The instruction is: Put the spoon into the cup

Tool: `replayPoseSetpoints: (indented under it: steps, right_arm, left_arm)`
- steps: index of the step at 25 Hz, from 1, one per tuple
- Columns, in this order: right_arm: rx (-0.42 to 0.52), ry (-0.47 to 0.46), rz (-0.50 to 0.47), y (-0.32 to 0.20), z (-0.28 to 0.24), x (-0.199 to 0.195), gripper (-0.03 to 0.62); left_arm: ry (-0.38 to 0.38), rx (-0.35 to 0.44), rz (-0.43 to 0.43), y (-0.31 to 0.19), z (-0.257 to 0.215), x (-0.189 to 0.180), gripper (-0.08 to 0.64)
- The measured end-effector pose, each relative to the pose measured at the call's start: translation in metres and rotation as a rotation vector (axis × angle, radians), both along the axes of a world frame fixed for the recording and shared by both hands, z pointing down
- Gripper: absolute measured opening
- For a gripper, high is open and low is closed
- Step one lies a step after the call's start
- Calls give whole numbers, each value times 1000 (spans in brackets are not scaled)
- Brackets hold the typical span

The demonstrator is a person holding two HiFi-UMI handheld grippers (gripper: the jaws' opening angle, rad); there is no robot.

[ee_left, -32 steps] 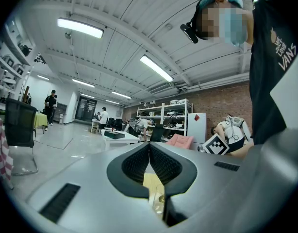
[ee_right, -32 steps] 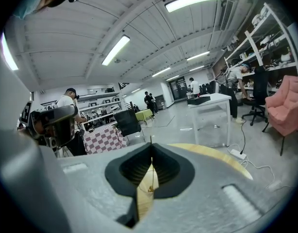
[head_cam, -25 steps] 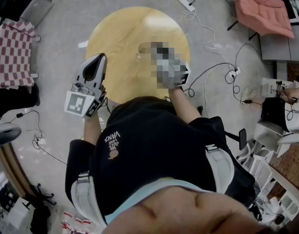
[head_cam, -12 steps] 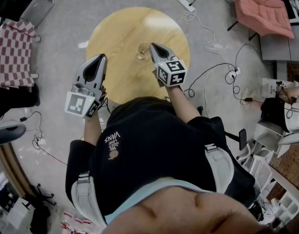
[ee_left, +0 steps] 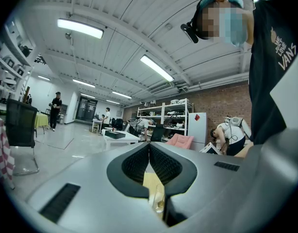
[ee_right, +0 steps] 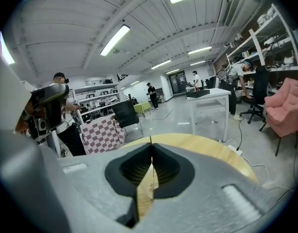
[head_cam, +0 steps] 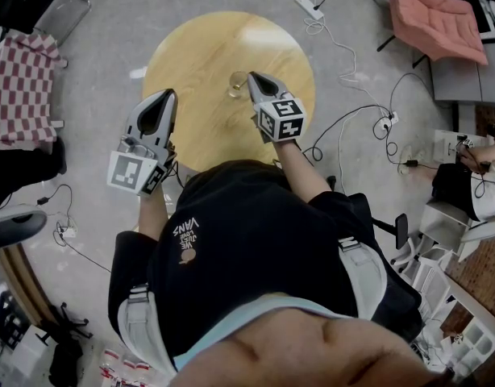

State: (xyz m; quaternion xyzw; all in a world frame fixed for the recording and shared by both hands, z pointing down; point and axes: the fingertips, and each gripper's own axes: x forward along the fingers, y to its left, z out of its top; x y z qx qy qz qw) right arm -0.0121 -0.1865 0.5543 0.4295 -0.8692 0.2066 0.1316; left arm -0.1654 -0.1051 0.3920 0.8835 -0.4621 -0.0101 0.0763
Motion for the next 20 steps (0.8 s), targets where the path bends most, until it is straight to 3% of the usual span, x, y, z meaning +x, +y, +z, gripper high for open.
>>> replayPoseSetpoints:
  steps: [7,13,20]
  right_arm:
    - [-9,13,-4,6,4,-3,0]
    - [-17,21,-1,0,10,-1,0]
    - [-29,42,7,4,18,0,0]
  left_arm:
    - [25,59,-18,4,-2,-9,-2]
    - [-3,-2,-4,2,1,-1,-2]
    - [-3,5,-4,7,1,-3,-2]
